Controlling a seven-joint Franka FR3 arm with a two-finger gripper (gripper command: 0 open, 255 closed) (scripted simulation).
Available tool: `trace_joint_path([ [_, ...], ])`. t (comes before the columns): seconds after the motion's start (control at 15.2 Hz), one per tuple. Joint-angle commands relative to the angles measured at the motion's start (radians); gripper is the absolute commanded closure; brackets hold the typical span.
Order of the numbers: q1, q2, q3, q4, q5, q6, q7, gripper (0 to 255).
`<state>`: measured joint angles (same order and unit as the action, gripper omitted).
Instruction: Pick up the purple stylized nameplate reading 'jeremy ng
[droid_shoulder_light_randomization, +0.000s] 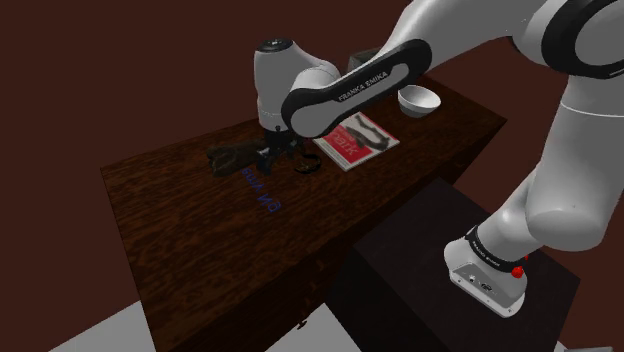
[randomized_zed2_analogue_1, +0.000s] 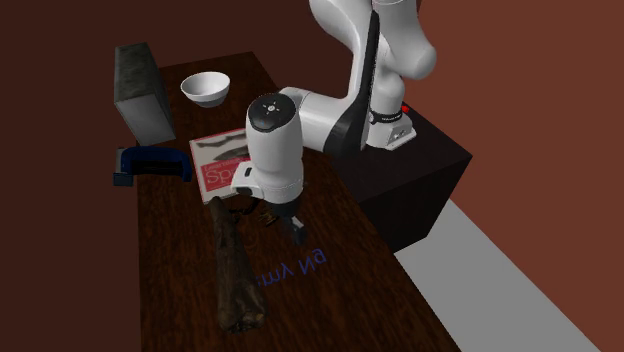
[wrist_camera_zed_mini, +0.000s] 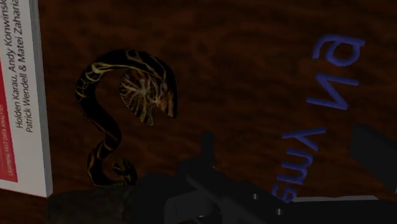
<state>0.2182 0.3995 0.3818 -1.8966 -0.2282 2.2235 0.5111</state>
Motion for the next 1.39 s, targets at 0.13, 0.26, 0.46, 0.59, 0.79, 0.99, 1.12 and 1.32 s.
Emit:
trace_joint_path([
  [0.13,0.060,0.154,-0.019,0.160,-0.049,-0.002,0.045,0],
  [0.26,0.092,0.232,-0.030,0.254,-0.067,-0.013,0.059,0],
  [0.46,0.096,0.251,-0.035,0.255,-0.074,0.004,0.064,0],
  [0.59,0.099,0.267,-0.040,0.253,-0.080,0.022,0.068,0],
  [0.79,0.105,0.298,-0.049,0.253,-0.092,0.052,0.075,0],
  [0.99,0.105,0.298,-0.049,0.252,-0.092,0.053,0.075,255],
  [1.12,0.105,0.298,-0.049,0.253,-0.091,0.052,0.075,255],
  [1.32,0.104,0.294,-0.048,0.250,-0.090,0.051,0.074,255],
])
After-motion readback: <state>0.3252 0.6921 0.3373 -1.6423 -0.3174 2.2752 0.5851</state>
